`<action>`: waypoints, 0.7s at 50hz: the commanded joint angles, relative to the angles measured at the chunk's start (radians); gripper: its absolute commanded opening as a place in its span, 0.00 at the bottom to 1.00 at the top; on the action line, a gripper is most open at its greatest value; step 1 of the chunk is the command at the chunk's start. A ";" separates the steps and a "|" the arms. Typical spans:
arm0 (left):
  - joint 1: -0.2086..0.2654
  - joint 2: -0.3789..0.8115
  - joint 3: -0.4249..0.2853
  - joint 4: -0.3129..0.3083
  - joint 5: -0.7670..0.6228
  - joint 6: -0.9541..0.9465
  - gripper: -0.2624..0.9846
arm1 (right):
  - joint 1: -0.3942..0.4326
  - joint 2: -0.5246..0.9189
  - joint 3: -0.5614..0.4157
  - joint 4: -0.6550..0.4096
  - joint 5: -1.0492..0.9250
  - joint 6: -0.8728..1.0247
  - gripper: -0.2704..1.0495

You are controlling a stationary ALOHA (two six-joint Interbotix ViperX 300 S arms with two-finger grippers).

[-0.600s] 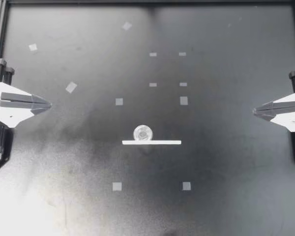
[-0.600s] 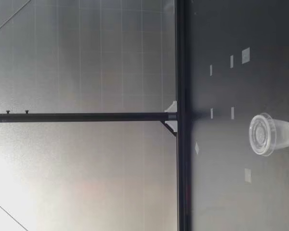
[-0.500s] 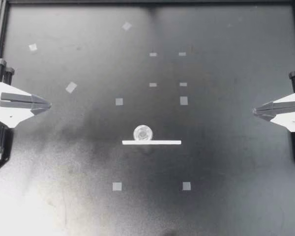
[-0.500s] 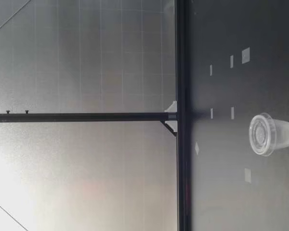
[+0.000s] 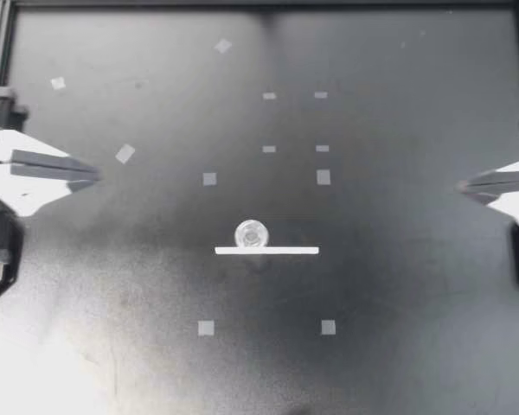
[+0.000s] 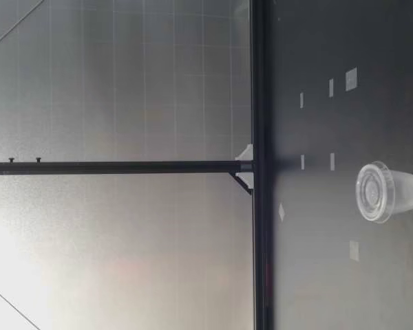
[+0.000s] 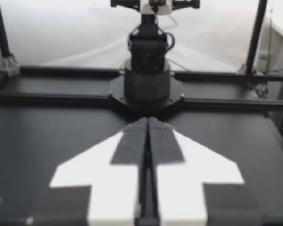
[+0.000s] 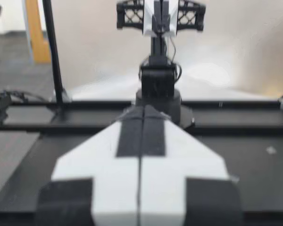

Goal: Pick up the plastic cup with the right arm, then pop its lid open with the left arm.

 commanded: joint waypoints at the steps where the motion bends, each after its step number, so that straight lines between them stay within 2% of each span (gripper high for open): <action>1: 0.000 0.067 -0.051 -0.002 -0.011 -0.008 0.20 | -0.005 0.095 -0.038 -0.002 -0.025 0.003 0.18; 9: 0.000 0.233 -0.071 -0.002 -0.089 -0.014 0.20 | -0.005 0.275 -0.032 -0.002 -0.158 0.061 0.26; 21: 0.000 0.416 -0.044 -0.002 -0.225 -0.014 0.20 | -0.005 0.537 -0.026 -0.002 -0.325 0.152 0.48; 29: 0.000 0.525 -0.029 -0.002 -0.256 -0.011 0.20 | -0.005 0.715 -0.071 0.000 -0.373 0.179 0.62; 35: 0.000 0.606 -0.031 -0.002 -0.278 -0.015 0.20 | -0.003 0.845 -0.126 0.000 -0.374 0.221 0.68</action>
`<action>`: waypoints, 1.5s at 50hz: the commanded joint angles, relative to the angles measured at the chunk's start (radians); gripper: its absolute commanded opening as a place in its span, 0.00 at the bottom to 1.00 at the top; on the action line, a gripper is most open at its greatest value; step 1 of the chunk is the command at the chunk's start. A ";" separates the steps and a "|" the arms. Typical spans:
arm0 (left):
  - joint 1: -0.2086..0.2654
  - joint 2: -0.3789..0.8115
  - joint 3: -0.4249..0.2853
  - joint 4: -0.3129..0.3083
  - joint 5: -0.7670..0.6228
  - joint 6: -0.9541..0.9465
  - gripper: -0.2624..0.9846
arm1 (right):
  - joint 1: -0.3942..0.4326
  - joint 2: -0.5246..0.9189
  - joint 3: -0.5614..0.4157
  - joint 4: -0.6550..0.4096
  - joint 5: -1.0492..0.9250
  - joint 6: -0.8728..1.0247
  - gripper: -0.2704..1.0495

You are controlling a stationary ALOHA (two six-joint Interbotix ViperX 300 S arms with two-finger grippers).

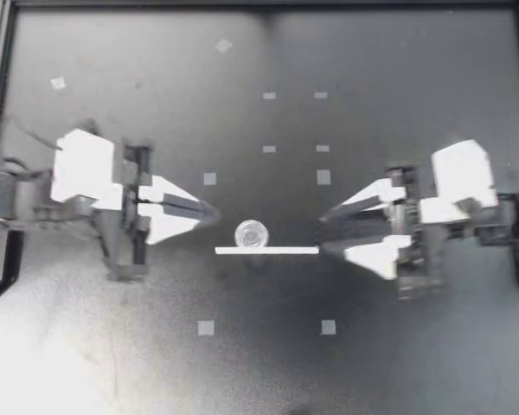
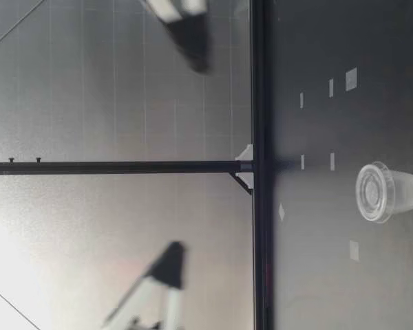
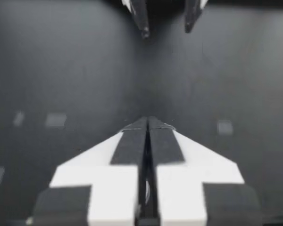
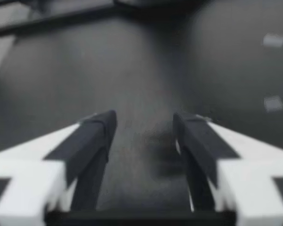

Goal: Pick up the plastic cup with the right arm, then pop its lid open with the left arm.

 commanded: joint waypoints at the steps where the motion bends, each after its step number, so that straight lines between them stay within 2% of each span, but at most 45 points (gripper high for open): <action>1: 0.000 0.041 -0.015 -0.002 -0.025 0.000 0.20 | -0.005 0.083 -0.060 0.002 -0.009 0.025 0.69; 10: 0.008 0.141 -0.018 -0.003 -0.063 0.000 0.20 | -0.005 0.239 -0.130 0.000 -0.008 0.049 0.71; 17: 0.021 0.190 -0.012 -0.002 -0.071 0.003 0.20 | -0.005 0.305 -0.163 0.002 -0.003 0.049 0.72; 35: 0.046 0.304 -0.032 -0.002 -0.121 0.015 0.19 | -0.052 0.376 -0.201 0.040 0.071 0.049 0.75; 48: 0.046 0.318 -0.031 -0.002 -0.146 0.014 0.19 | -0.058 0.442 -0.282 0.029 0.141 0.048 0.77; 75: 0.046 0.387 -0.037 -0.002 -0.207 0.000 0.19 | -0.058 0.506 -0.339 0.028 0.143 0.049 0.77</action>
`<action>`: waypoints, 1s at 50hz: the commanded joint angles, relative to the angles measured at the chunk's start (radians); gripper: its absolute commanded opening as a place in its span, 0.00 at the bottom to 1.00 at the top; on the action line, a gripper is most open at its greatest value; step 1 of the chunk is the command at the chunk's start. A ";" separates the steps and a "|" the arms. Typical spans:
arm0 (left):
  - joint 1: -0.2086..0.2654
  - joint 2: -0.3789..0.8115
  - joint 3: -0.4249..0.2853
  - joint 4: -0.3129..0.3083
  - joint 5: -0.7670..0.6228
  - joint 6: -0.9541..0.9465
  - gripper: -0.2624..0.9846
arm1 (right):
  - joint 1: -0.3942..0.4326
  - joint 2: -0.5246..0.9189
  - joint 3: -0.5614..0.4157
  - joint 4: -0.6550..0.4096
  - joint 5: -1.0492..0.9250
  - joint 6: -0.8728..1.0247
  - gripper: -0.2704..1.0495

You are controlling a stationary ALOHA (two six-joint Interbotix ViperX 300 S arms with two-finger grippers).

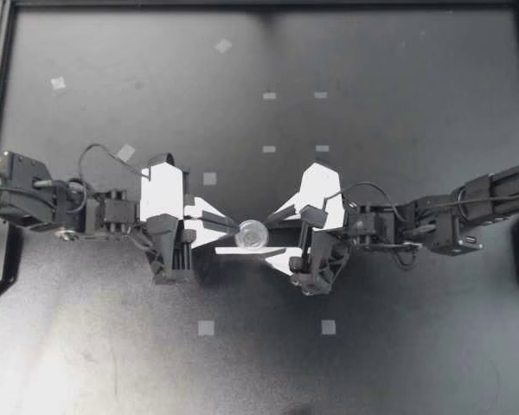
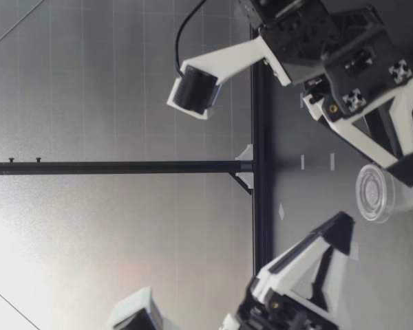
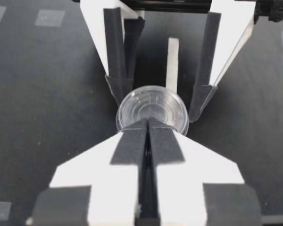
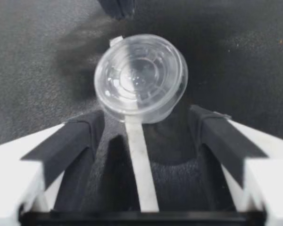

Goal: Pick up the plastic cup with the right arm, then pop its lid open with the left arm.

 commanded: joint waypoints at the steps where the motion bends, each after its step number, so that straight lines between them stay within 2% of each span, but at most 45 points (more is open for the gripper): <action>1: 0.003 -0.005 -0.018 0.000 -0.020 -0.002 0.19 | -0.009 -0.005 -0.023 -0.003 -0.005 0.002 0.77; 38: 0.003 0.081 -0.049 0.000 -0.034 -0.006 0.19 | -0.008 -0.008 -0.037 -0.005 0.009 0.000 0.76; 50: 0.003 0.081 -0.043 0.000 -0.034 -0.006 0.19 | -0.006 -0.043 -0.041 -0.063 0.092 -0.002 0.75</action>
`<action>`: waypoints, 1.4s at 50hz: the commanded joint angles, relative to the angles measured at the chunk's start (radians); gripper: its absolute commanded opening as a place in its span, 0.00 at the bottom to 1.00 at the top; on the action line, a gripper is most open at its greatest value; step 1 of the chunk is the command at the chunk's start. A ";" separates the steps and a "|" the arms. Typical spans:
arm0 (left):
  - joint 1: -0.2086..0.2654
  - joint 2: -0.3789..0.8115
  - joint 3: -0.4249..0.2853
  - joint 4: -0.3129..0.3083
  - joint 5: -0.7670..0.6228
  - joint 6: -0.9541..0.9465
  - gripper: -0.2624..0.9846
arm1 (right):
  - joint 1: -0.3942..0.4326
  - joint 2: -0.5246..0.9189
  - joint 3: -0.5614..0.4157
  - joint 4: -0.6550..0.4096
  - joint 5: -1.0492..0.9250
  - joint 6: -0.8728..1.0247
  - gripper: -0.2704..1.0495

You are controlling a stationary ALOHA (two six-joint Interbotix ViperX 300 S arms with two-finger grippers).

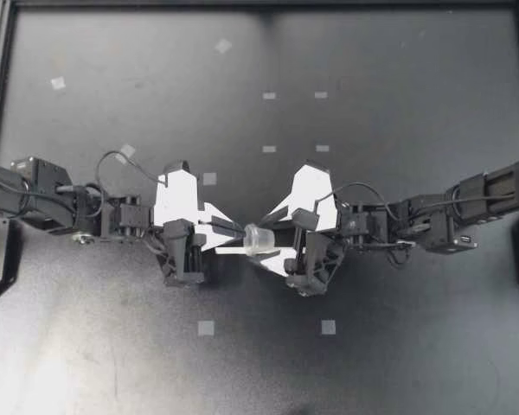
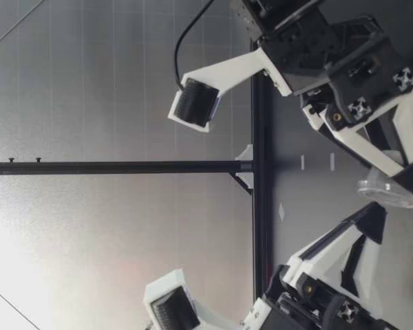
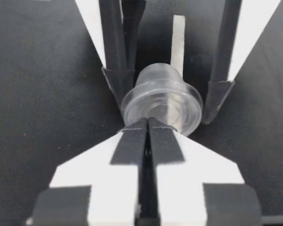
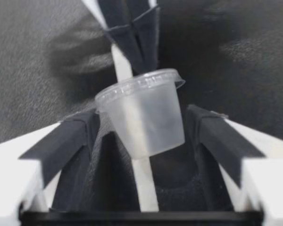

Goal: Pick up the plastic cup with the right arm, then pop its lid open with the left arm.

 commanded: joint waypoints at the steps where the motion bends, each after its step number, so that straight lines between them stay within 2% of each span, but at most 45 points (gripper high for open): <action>1: 0.003 -0.015 -0.008 0.000 -0.009 -0.002 0.19 | -0.003 -0.038 -0.015 -0.015 0.021 0.000 0.75; 9: 0.003 -0.014 -0.006 0.000 -0.009 -0.002 0.19 | -0.003 -0.037 -0.032 -0.041 0.066 0.000 0.73; 21: 0.003 -0.015 -0.002 0.002 -0.009 -0.002 0.19 | -0.003 -0.035 -0.057 -0.072 0.107 0.000 0.58; 36: 0.003 -0.014 0.000 0.000 -0.009 -0.002 0.19 | 0.002 -0.048 -0.061 -0.083 0.184 -0.002 0.57; 51: 0.002 -0.029 0.003 0.000 -0.005 -0.003 0.19 | 0.003 -0.049 -0.066 -0.086 0.189 -0.002 0.45; 57: 0.002 -0.041 0.012 0.000 -0.002 -0.006 0.19 | 0.005 -0.049 -0.066 -0.086 0.189 -0.002 0.43; 63: -0.017 -0.095 0.028 0.003 -0.009 -0.026 0.19 | 0.005 -0.058 -0.064 -0.086 0.184 0.000 0.43; 70: -0.048 -0.225 0.071 0.003 -0.075 -0.063 0.20 | 0.005 -0.140 -0.035 -0.097 0.114 -0.003 0.43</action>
